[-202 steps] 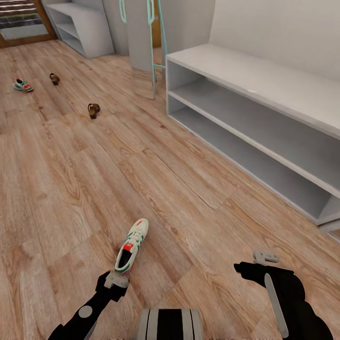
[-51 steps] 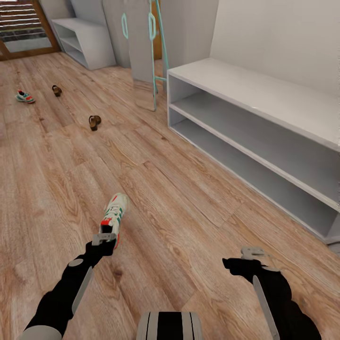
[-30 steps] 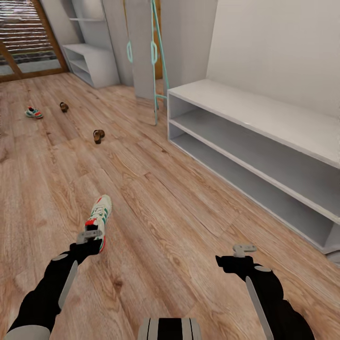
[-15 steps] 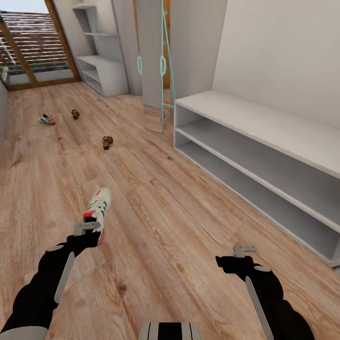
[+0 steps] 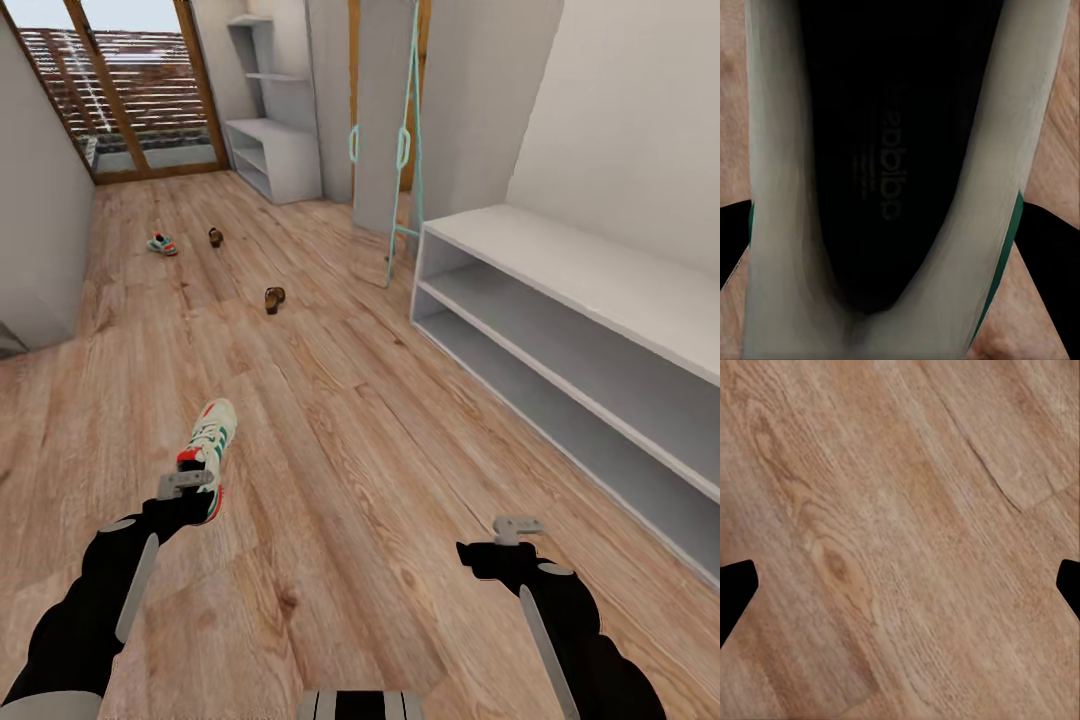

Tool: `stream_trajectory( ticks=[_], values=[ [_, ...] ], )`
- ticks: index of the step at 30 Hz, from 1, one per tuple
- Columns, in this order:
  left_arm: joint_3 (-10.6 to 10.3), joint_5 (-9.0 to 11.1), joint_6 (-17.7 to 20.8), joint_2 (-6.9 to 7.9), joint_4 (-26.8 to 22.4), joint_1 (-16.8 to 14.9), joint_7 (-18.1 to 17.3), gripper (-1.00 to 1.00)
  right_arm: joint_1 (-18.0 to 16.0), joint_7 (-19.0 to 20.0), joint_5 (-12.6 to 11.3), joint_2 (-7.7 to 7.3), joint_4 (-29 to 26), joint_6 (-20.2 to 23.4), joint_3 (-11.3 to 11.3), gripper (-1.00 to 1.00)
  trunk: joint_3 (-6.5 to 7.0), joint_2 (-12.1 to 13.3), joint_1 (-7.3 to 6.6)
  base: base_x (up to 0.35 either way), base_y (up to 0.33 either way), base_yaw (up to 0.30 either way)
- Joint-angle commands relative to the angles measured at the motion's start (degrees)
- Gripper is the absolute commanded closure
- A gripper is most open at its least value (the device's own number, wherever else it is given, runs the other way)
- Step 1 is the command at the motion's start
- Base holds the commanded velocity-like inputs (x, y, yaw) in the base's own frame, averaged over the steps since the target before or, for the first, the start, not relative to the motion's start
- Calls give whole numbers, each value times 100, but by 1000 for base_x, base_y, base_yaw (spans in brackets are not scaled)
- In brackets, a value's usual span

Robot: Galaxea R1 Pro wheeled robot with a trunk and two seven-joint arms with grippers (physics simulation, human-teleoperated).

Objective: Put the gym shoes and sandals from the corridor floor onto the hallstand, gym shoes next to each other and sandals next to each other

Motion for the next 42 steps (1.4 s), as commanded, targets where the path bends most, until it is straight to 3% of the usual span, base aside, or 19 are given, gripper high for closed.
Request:
stream_trajectory(
  ticks=[1,6,22,39,42],
  values=[
    [8,7,33,-2,-4,-3,-22,100,-2,8,0,2,-5,27,0,-100,14,40,-24,0,0,290],
    [8,18,38,-4,-3,-3,-22,100,-2,8,-1,4,2,27,0,-100,104,240,-133,0,0,291],
    [20,18,51,-2,-6,-3,-22,100,-2,8,0,3,2,27,0,-100,185,240,-133,0,0,251],
    [25,25,51,-1,-11,-3,-22,100,-2,8,-2,2,2,27,0,-100,338,240,-133,0,0,84],
    [26,27,52,-1,-11,-3,-22,100,-2,8,-3,1,2,27,0,-100,420,361,-199,0,0,42]
  ],
)
